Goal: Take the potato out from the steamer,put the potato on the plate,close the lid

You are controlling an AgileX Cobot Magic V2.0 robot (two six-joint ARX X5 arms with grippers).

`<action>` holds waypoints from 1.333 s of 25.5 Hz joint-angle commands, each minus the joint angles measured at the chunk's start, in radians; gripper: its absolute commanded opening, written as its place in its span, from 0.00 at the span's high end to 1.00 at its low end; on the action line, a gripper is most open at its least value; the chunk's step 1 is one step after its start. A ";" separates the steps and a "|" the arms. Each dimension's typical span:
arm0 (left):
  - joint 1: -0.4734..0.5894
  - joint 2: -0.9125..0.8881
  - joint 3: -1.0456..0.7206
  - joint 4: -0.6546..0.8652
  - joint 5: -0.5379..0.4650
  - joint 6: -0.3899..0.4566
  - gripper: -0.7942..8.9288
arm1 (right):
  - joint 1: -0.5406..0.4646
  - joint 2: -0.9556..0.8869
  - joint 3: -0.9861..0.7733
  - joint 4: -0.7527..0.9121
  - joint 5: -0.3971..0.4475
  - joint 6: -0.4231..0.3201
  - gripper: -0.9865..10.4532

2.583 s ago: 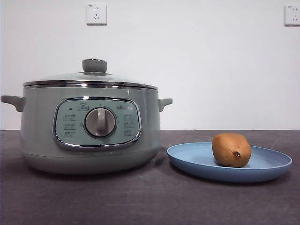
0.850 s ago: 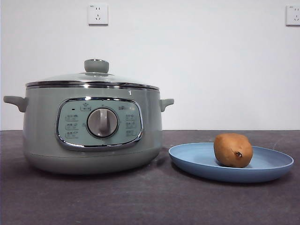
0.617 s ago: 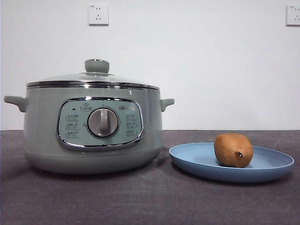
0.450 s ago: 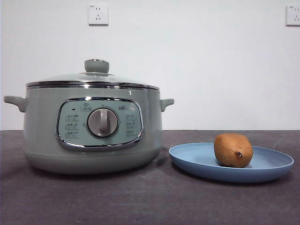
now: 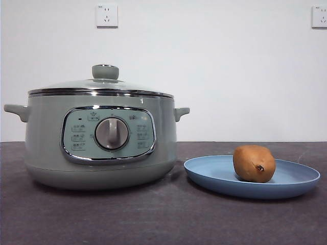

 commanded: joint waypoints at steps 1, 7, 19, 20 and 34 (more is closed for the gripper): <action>0.004 -0.003 -0.013 -0.057 -0.037 -0.008 0.92 | 0.000 -0.002 -0.007 0.003 -0.001 -0.007 0.91; 0.004 -0.003 -0.013 -0.062 -0.060 -0.005 0.92 | 0.000 -0.002 -0.007 0.003 -0.001 -0.007 0.91; 0.004 -0.003 -0.013 -0.063 -0.061 -0.005 0.92 | 0.000 -0.002 -0.007 0.002 -0.001 -0.007 0.91; 0.004 -0.003 -0.013 -0.063 -0.061 -0.005 0.92 | 0.000 -0.002 -0.007 0.002 -0.001 -0.007 0.91; 0.004 -0.003 -0.013 -0.063 -0.061 -0.005 0.92 | -0.032 -0.053 -0.022 0.072 0.197 -0.002 0.91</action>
